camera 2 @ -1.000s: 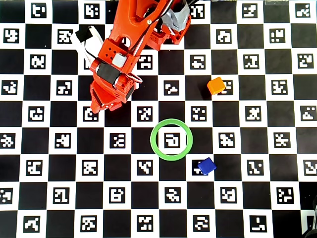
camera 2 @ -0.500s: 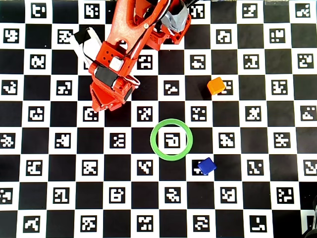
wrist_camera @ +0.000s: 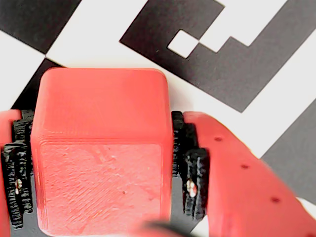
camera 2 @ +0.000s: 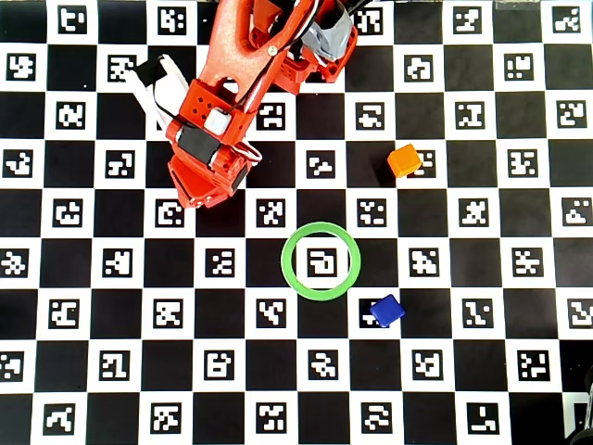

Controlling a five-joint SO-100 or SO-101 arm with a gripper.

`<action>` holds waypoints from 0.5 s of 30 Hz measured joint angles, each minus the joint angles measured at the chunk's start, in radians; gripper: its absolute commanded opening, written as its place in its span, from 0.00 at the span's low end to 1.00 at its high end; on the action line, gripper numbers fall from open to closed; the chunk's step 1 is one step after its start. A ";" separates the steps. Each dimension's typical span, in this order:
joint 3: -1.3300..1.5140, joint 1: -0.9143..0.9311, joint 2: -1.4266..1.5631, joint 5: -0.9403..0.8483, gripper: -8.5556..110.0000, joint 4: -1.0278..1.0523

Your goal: Grab the red cube then put it in the green circle then put the blue cube on top and finally the orange cube on top

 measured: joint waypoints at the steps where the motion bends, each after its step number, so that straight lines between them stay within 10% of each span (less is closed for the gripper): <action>1: 0.000 0.000 0.000 -0.005 0.15 0.000; 15: -0.058 -0.003 -0.002 -0.112 0.10 0.104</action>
